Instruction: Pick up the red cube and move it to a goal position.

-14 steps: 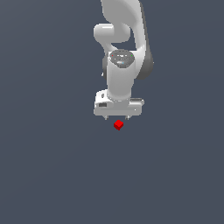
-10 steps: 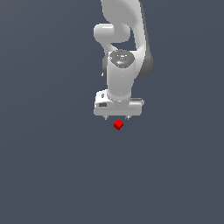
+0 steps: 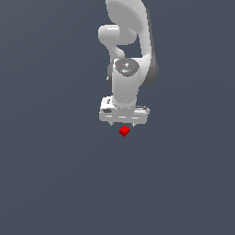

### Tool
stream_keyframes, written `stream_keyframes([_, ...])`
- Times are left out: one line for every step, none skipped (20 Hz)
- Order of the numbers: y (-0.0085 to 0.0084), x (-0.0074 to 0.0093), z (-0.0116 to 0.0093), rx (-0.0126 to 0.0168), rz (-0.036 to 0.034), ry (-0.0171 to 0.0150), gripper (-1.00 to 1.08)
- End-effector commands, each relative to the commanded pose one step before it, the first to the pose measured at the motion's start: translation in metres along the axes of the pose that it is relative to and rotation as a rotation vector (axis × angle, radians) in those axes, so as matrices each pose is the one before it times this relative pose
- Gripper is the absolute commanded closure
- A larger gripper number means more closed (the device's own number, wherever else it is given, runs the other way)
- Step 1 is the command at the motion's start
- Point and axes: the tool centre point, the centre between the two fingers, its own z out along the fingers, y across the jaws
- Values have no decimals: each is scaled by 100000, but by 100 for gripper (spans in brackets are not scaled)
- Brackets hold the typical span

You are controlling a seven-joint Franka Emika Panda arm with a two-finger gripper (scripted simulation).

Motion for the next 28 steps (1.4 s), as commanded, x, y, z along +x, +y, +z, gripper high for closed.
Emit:
stream_keyframes([37, -400, 938, 48, 4398, -43, -92])
stream_keyframes([19, -181, 435, 27, 2084, 0, -92])
stream_keyframes([20, -193, 465, 29, 2228, 1, -92])
stream_keyframes([21, -205, 496, 31, 2373, 1, -92])
stream_keyframes([21, -217, 527, 32, 2517, 1, -92])
stream_keyframes([22, -229, 558, 34, 2664, 2, -92])
stream_keyframes([22, -238, 581, 35, 2772, 2, -92])
stream_keyframes([22, -238, 584, 35, 2785, 3, -92])
stream_keyframes([20, -238, 586, 35, 2790, 3, -92])
stream_keyframes([20, -238, 588, 36, 2799, 4, -92])
stream_keyframes([18, -238, 591, 37, 2809, 4, -92])
stream_keyframes([16, -239, 595, 38, 2821, 4, -92])
stream_keyframes([14, -234, 586, 39, 2774, 4, -92])
stream_keyframes([12, -222, 559, 38, 2642, 4, -92])
stream_keyframes([11, -211, 532, 36, 2508, 4, -92])
stream_keyframes([9, -199, 504, 35, 2374, 4, -92])
stream_keyframes([6, -187, 477, 36, 2242, 2, -92])
stream_keyframes([1, -176, 450, 38, 2107, 0, -92])
stream_keyframes([-2, -164, 423, 39, 1971, -3, -92])
stream_keyframes([-4, -153, 395, 39, 1836, -4, -92])
stream_keyframes([-5, -141, 366, 37, 1698, -5, -92])
stream_keyframes([-6, -129, 335, 35, 1554, -5, -92])
stream_keyframes([-7, -117, 304, 33, 1408, -5, -92])
stream_keyframes([-8, -105, 273, 31, 1260, -6, -92])
stream_keyframes([-9, -92, 241, 30, 1111, -8, -92])
stream_keyframes([-11, -80, 209, 30, 959, -10, -92])
stream_keyframes([-14, -68, 177, 30, 805, -12, -92])
stream_keyframes([-16, -54, 145, 30, 654, -15, -92])
